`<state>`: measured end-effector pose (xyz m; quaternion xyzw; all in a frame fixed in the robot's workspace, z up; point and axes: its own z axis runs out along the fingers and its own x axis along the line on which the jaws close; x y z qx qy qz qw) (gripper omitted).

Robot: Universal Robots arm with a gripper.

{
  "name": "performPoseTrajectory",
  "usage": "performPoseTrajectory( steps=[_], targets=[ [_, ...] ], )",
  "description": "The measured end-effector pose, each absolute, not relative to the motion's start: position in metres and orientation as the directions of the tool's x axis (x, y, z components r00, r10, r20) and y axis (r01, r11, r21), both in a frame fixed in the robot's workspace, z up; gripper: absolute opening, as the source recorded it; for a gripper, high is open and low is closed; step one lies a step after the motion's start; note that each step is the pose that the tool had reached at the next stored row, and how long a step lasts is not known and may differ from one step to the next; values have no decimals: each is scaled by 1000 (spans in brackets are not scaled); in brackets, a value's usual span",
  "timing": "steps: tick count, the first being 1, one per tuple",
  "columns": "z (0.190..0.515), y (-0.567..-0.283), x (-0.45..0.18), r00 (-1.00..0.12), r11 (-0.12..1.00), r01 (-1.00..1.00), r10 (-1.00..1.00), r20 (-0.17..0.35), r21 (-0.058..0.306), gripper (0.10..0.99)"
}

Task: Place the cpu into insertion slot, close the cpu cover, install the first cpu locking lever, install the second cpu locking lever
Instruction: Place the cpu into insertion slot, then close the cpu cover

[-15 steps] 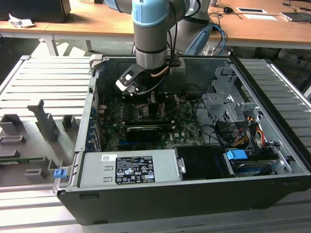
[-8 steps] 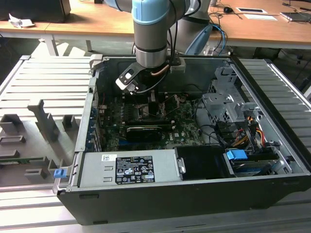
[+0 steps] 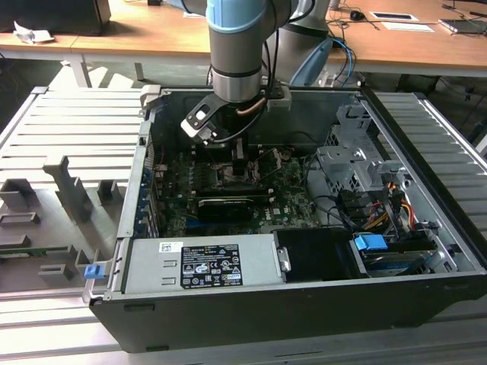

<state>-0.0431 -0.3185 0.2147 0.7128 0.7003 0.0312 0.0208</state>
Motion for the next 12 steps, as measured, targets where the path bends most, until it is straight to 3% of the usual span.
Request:
performPoseTrajectory(
  steps=[2,12],
  targets=[
    [217,-318,-43,17,-18,997,1000,14,74,106],
    [220,-319,-42,17,-18,997,1000,13,73,106]
  ],
)
